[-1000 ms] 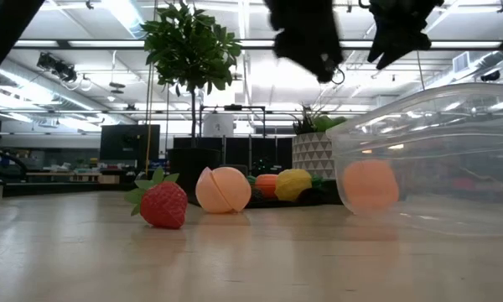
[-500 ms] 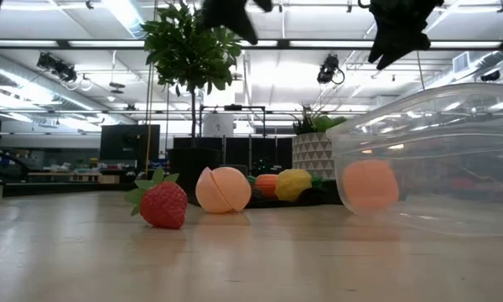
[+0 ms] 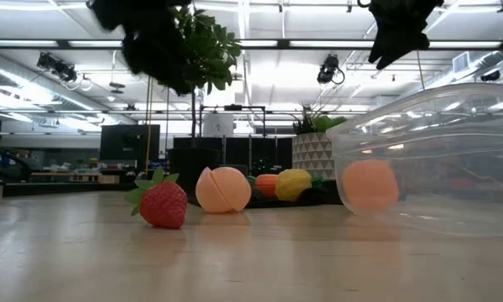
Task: Pick and placing Produce into tupperware
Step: Put the strawberry into the transparent bin
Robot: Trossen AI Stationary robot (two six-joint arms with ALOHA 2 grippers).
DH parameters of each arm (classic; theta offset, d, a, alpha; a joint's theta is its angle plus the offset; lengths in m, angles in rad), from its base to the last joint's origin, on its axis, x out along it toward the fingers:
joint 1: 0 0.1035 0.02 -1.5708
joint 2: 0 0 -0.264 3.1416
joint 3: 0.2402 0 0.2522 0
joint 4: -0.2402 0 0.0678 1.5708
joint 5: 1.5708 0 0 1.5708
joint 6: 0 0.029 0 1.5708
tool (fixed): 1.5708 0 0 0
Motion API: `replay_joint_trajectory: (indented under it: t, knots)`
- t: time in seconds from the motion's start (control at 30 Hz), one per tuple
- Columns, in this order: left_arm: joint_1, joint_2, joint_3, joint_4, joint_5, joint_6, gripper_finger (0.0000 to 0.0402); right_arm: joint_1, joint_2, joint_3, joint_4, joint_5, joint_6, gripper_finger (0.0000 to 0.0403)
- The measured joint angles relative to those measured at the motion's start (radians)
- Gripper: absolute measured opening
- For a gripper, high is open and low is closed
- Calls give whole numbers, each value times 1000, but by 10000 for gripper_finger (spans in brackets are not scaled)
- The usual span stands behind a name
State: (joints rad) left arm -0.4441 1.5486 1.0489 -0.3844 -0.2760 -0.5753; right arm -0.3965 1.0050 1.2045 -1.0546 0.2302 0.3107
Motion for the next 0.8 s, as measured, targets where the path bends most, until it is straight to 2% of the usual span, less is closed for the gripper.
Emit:
replay_joint_trajectory:
  t: [0.1, 0.4, 0.53, 0.8]
  knots:
    - [-40, 0, -78, 110, -1, 67, 279, 0, 0, 0, 0, 0, 0, 195]
    - [-79, 0, -236, 198, 29, 144, 279, 0, 0, 0, 1, -7, 26, 195]
    - [-73, 2, -269, 287, 83, 224, 279, 0, 0, 0, 1, -15, 28, 195]
    - [-24, 8, -273, 307, 119, 379, 279, 0, 0, 0, 3, -23, 53, 195]
